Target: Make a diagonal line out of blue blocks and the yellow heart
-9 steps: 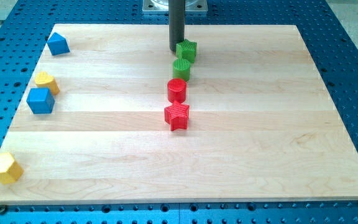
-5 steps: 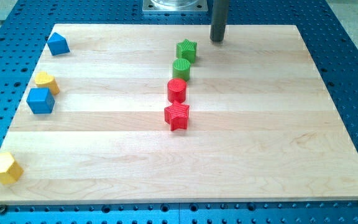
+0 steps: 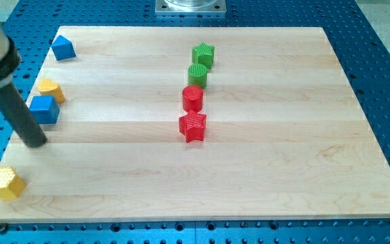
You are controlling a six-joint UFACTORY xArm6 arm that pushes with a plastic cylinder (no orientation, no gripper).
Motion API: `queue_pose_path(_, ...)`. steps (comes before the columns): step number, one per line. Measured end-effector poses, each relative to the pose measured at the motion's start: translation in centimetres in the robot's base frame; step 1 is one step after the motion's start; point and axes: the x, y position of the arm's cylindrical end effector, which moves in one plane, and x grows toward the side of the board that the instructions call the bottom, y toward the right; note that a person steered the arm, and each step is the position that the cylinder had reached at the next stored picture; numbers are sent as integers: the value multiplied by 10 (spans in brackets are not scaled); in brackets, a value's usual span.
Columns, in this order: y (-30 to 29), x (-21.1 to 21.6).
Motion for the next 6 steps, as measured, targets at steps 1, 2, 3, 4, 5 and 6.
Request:
queue_pose_path(1, 11, -69)
queue_pose_path(2, 28, -116)
queue_pose_path(3, -2, -75)
queue_pose_path(4, 15, -112)
queue_pose_path(5, 90, -149)
queue_pose_path(6, 65, -122)
